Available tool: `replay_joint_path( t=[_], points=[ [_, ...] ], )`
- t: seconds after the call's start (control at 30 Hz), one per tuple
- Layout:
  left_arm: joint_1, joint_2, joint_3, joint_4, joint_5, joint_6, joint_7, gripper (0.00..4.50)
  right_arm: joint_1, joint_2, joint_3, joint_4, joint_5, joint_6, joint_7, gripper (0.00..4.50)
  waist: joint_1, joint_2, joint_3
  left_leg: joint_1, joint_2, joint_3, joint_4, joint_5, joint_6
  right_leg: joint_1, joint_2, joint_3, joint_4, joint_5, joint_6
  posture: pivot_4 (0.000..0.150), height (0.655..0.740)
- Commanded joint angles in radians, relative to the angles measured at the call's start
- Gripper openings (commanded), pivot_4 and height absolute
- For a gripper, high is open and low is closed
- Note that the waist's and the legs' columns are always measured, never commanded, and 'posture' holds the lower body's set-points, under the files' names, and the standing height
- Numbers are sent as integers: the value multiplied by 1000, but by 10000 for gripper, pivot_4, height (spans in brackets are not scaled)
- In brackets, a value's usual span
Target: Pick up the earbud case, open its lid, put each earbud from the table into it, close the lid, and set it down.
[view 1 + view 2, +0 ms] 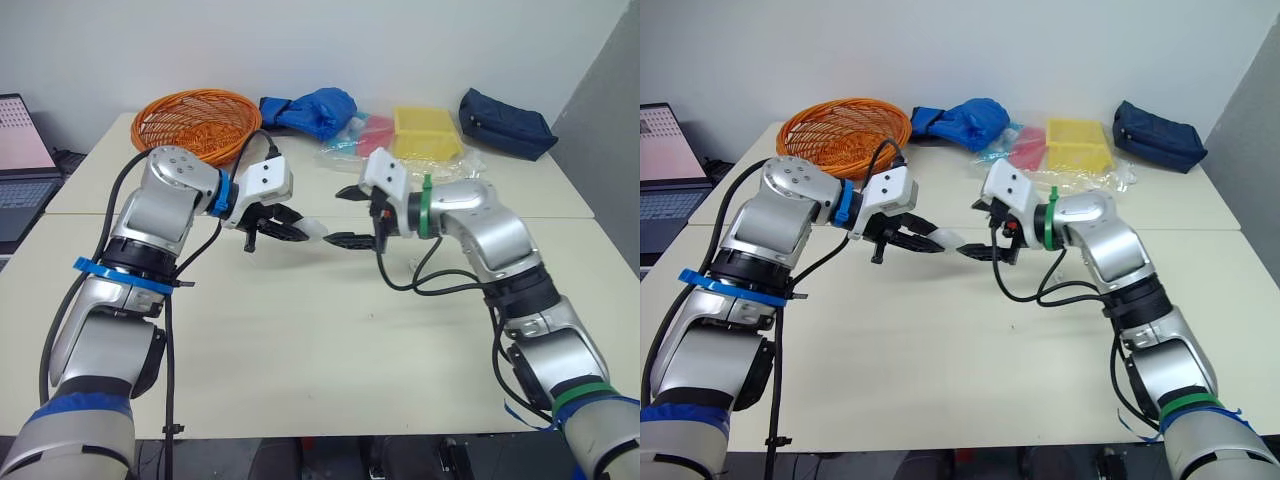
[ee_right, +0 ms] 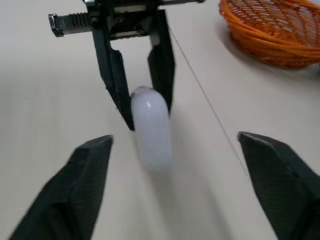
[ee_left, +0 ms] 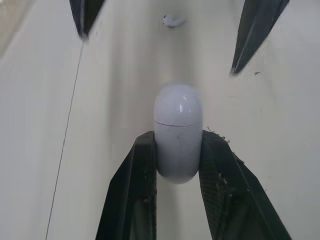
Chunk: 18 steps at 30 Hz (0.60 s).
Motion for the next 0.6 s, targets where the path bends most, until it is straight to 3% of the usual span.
replay_joint_path(
  t=[0.03, 0.13, 0.27, 0.5, 0.6],
  points=[
    [117, -39, 210, -138, -165, 111, 139, 7764, 17, -76, -102, -153, 116, 94, 51, 44519, 0, 0, 0, 0, 0, 0, 0, 0, 0, 0, 0, 0, 0, 0, 0, 1500, 7400],
    [263, -135, 389, -246, -283, 149, 334, 7764, 50, -110, -208, -236, 252, 187, 62, 44519, 0, 0, 0, 1, 1, 0, 0, 0, 0, 1, -1, 0, 0, 0, 0, 1500, 7400],
    [430, -215, 465, -430, -383, 195, 451, 7764, 100, -147, -217, -250, 232, 85, 64, 44519, -1, 0, 0, 1, 1, -4, 0, 0, 0, 3, -2, 1, 0, 0, 0, 1500, 7400],
    [567, -306, 438, -550, -438, 64, 479, 7764, 97, -117, -176, -183, 189, -34, 31, 44519, 1, 0, 0, 3, 0, -5, 1, 1, 0, 5, -1, 1, 0, 0, 1, 1500, 7400],
    [597, -328, 379, -570, -395, -39, 472, 7764, 77, -83, -112, -126, 139, -113, 37, 44519, -1, 0, 0, 4, 0, -3, 2, 1, 0, 6, -1, 2, 0, 0, 1, 1500, 7400]
  ],
)
